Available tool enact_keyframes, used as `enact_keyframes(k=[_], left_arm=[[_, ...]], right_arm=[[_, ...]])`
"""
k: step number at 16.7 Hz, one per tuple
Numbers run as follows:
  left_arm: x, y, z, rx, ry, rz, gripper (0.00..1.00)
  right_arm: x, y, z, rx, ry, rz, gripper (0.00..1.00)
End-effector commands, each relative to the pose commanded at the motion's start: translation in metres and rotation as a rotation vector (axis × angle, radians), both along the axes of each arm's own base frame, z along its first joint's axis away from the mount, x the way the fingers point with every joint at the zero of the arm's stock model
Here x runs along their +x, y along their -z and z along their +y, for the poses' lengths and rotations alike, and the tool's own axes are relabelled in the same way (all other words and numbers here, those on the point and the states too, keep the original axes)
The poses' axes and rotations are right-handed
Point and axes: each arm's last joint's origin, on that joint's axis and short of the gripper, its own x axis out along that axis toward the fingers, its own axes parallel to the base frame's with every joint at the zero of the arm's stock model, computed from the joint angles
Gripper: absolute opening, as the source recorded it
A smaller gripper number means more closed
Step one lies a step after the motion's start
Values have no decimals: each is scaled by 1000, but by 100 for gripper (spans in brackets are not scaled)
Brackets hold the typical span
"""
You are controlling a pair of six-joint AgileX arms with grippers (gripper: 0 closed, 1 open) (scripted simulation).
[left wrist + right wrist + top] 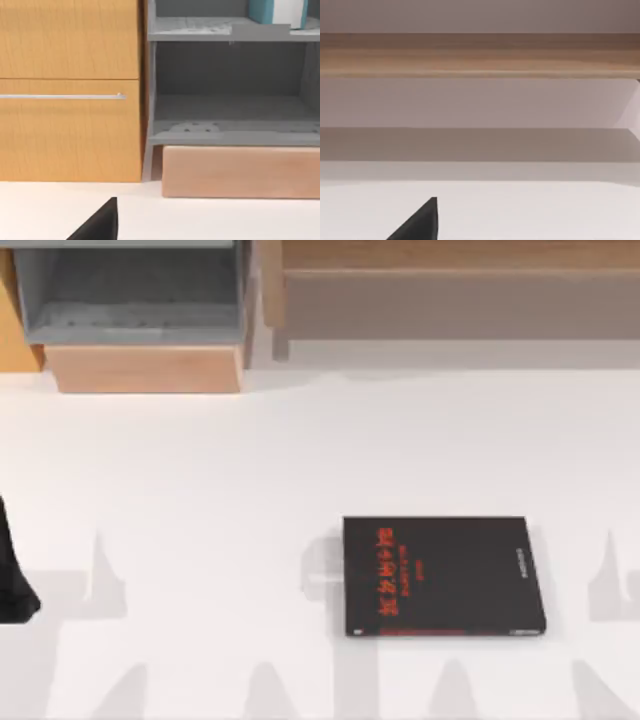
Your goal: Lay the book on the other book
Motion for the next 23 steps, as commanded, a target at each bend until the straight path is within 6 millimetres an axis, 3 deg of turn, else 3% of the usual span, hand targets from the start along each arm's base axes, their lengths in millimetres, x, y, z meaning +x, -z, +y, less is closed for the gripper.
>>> enact_keyframes(k=[3,5,8,11,14,17,20,23], left_arm=[[0,-3,0,-1,-1,-5,100],[1,-18,0,-5,-5,-27,100],[8,-58,-2,-16,-13,-74,100],[33,-106,-5,-31,-19,-102,100],[86,-143,-14,-42,-22,-87,100],[155,-158,-30,-49,-20,-62,100],[222,-152,-52,-52,-14,-45,100],[275,-130,-75,-47,-4,-28,100]], right_arm=[[0,0,0,0,0,0,100],[0,0,0,0,0,0,100],[0,0,0,0,0,0,100],[0,0,0,0,0,0,100],[0,0,0,0,0,0,100],[0,0,0,0,0,0,100],[0,0,0,0,0,0,100],[0,0,0,0,0,0,100]])
